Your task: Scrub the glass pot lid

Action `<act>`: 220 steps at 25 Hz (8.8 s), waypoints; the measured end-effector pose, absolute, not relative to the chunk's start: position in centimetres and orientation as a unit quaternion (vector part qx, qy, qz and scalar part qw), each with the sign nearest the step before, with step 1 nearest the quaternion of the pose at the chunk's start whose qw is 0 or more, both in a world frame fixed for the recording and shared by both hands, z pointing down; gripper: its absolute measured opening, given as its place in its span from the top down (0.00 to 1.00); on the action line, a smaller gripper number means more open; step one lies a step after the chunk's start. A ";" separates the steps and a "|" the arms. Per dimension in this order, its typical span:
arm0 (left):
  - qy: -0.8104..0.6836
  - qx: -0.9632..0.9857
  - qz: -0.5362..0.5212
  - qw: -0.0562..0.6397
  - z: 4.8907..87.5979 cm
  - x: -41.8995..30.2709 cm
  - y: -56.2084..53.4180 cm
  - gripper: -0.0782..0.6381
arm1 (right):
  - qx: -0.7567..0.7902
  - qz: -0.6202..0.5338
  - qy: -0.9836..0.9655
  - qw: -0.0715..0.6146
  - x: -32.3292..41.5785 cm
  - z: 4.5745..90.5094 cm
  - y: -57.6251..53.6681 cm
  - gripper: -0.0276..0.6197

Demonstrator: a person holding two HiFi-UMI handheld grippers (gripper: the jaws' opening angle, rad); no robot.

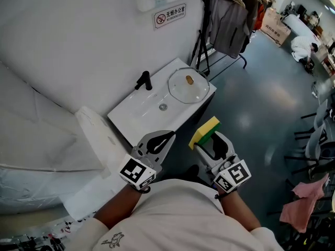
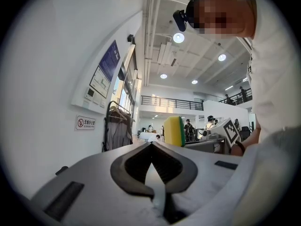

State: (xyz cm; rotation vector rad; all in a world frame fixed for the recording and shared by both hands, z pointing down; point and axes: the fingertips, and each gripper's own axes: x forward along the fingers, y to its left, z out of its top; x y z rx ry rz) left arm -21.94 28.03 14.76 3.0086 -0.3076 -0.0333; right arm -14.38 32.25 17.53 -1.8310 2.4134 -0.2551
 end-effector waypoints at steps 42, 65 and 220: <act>-0.088 0.992 -0.003 0.095 19.4 1.9 14.7 0.89 | -0.606 -0.122 0.784 0.054 8.3 21.3 20.0 0.50; -0.201 0.971 0.003 0.133 22.8 -4.2 0.2 0.89 | -0.493 -0.170 0.853 0.019 2.8 24.7 2.3 0.50; -0.165 0.739 -0.015 0.653 64.9 -5.5 -9.6 0.81 | -0.328 -0.305 0.692 -0.567 21.3 61.7 -3.4 0.50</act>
